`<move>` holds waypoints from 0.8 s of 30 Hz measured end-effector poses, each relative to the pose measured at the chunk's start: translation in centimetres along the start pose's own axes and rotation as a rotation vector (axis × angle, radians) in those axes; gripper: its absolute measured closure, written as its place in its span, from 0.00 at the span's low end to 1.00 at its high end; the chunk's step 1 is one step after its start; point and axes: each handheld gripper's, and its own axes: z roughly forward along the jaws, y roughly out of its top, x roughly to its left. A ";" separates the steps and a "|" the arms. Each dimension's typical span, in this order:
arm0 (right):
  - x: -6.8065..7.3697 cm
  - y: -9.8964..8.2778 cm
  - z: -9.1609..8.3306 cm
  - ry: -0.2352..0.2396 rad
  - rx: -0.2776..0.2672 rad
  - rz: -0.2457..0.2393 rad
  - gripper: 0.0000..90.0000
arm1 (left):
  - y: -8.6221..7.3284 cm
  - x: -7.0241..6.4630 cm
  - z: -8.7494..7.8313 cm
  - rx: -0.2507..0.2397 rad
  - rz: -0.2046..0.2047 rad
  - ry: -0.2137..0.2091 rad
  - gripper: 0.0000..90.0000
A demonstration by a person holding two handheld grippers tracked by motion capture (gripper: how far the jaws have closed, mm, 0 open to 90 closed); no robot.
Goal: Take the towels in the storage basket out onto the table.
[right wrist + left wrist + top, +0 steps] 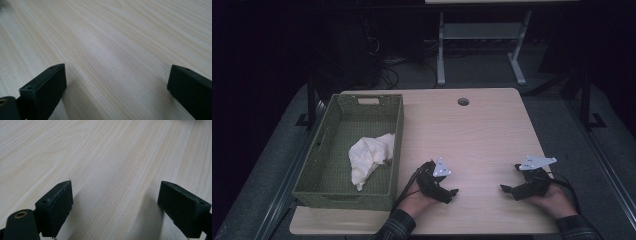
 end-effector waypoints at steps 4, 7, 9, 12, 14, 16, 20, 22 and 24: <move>0.0 0.0 0.0 0.000 0.000 0.000 0.02 | 0.1 0.1 0.1 0.002 0.004 -0.006 0.14; 0.0 0.0 0.0 0.000 0.000 0.000 0.02 | 0.3 0.2 0.0 0.017 0.007 -0.005 0.14; 0.0 0.0 0.0 0.001 -0.001 -0.002 0.02 | 0.5 0.1 0.0 0.033 0.000 -0.002 0.14; 0.0 0.0 0.0 0.003 -0.001 -0.003 0.02 | 0.7 0.1 -0.1 0.056 0.004 0.002 0.14; 0.1 0.0 0.0 0.002 -0.001 -0.001 0.02 | 0.8 0.2 -0.2 0.062 -0.001 0.009 0.14; 0.1 0.0 0.0 0.001 0.000 -0.002 0.02 | 0.8 0.3 -0.4 0.059 -0.017 0.011 0.14; 0.1 0.0 0.0 0.002 0.000 -0.002 0.02 | 0.8 0.5 -0.7 0.061 -0.031 0.010 0.14; 0.1 0.0 0.0 0.002 0.000 -0.001 0.02 | 0.7 0.6 -0.8 0.066 -0.036 0.010 0.14; 0.1 0.0 0.0 0.001 0.001 -0.004 0.02 | 0.7 0.7 -0.9 0.069 -0.040 0.011 0.14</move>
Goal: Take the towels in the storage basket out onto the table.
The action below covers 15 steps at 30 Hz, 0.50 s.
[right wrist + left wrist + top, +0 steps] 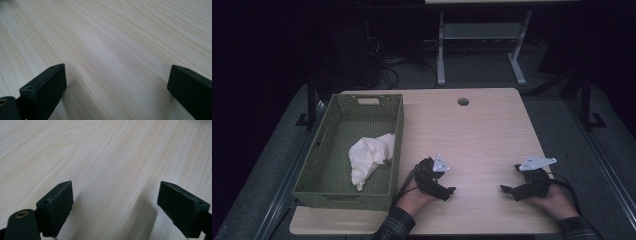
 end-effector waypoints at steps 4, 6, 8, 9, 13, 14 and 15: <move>0.0 0.0 0.0 0.001 -0.001 0.003 0.02 | 0.0 0.3 -0.4 -0.012 -0.025 0.019 0.14; 0.0 0.0 0.0 0.000 0.000 0.000 0.02 | 0.0 0.4 -0.6 -0.006 -0.027 0.023 0.14; 0.0 0.0 0.0 0.000 0.000 0.000 0.02 | 0.0 0.4 -0.7 -0.009 -0.029 0.022 0.14; 0.0 0.0 0.0 0.000 -0.001 0.002 0.02 | 0.1 0.4 -0.7 -0.004 -0.025 0.024 0.14; 0.0 0.0 0.0 0.000 0.000 0.000 0.02 | 0.2 0.3 -1.0 -0.004 -0.027 0.032 0.14; 0.0 0.0 0.0 0.001 -0.001 0.003 0.02 | 0.3 0.3 -1.1 -0.003 -0.024 0.037 0.14; 0.0 0.0 0.0 0.001 -0.001 0.003 0.02 | 0.3 0.3 -1.1 -0.008 -0.028 0.039 0.14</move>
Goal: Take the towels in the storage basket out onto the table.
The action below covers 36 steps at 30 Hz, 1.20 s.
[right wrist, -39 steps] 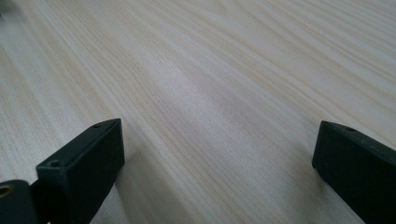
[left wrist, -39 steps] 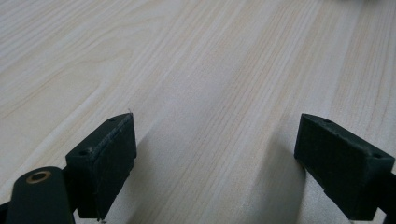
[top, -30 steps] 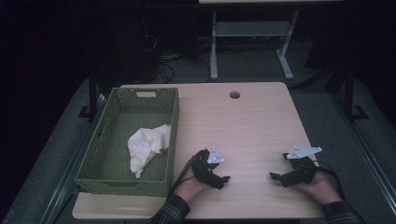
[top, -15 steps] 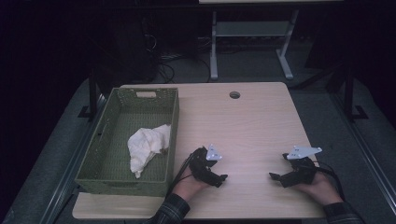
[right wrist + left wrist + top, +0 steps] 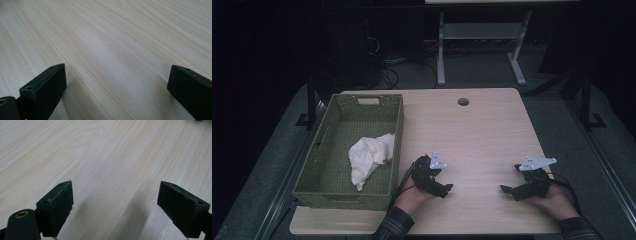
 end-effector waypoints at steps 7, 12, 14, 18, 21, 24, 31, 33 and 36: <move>0.0 0.0 0.0 0.000 0.000 0.000 0.02 | 0.4 0.0 -0.8 -0.010 -0.004 0.017 0.14; 0.0 0.0 0.0 0.000 0.000 0.000 0.02 | 0.6 -0.2 -1.1 -0.017 -0.006 0.024 0.14; 0.0 0.0 0.0 0.000 0.000 0.000 0.02 | 0.8 -0.1 -1.5 -0.026 -0.008 0.030 0.14; 0.0 0.0 0.0 0.000 0.000 0.000 0.02 | 1.0 -0.1 -1.8 -0.025 -0.006 0.032 0.14; 0.0 0.0 0.0 0.000 0.000 0.000 0.02 | 1.0 -0.1 -1.8 -0.024 -0.009 0.029 0.14; 0.0 0.0 0.0 -0.001 0.001 -0.003 0.02 | 1.2 -0.1 -2.1 -0.025 -0.012 0.030 0.14; 0.0 0.0 0.0 -0.001 0.001 -0.003 0.02 | 1.7 0.2 -2.9 -0.036 -0.029 0.027 0.14; 0.0 0.0 0.0 -0.001 0.001 -0.003 0.02 | 1.8 0.2 -3.1 -0.036 -0.030 0.021 0.14; 0.0 0.0 0.0 0.000 0.000 0.000 0.02 | 1.9 0.2 -3.2 -0.036 -0.030 0.020 0.14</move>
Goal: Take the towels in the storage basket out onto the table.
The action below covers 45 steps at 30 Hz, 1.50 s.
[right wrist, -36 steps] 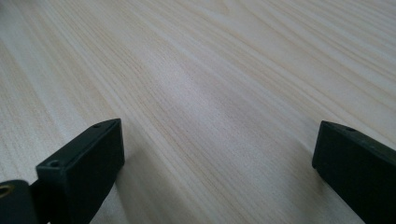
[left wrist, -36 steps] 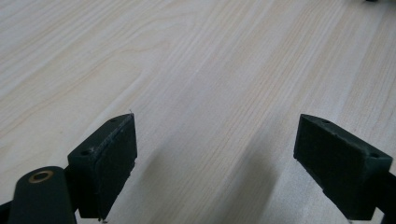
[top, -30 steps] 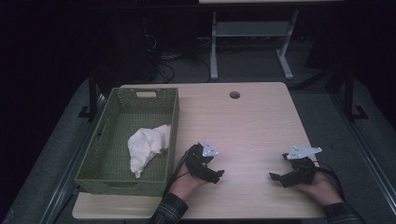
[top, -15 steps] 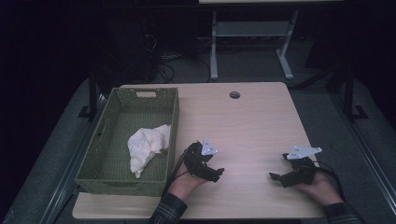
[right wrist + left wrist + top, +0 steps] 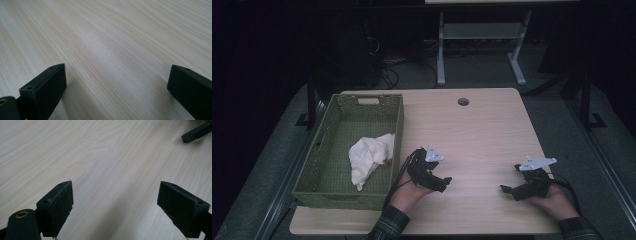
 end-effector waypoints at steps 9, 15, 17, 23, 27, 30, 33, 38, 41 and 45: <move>0.0 0.0 0.0 0.000 0.000 0.000 0.02 | 1.1 0.2 -0.8 0.015 0.000 -0.031 0.14; 0.0 0.0 0.0 -0.001 0.001 -0.003 0.02 | 1.8 0.3 -1.2 0.014 -0.003 -0.044 0.14; 0.0 0.0 0.0 -0.001 0.001 -0.003 0.02 | 1.9 0.4 -1.2 0.017 0.000 -0.048 0.14; 0.0 0.0 0.0 0.000 0.001 -0.003 0.02 | 2.7 0.8 -1.6 0.011 -0.002 -0.069 0.14; 0.0 0.0 0.0 -0.001 0.001 -0.004 0.02 | 3.1 1.1 -2.0 0.008 0.007 -0.064 0.14; 0.0 0.0 0.0 0.000 -0.001 0.000 0.02 | 3.5 1.5 -2.6 -0.004 -0.008 -0.064 0.14; 0.0 0.0 0.0 0.000 -0.001 0.000 0.02 | 3.6 1.9 -2.9 0.008 0.007 -0.065 0.14; -0.1 0.0 0.0 0.000 0.001 -0.006 0.02 | 3.7 2.3 -3.4 0.011 0.004 -0.071 0.15; 0.0 0.0 0.0 -0.001 0.000 -0.005 0.02 | 3.7 2.7 -4.0 0.001 0.003 -0.071 0.15; 0.0 0.0 0.0 -0.001 0.000 -0.005 0.02 | 4.0 3.0 -4.7 -0.011 0.007 -0.066 0.15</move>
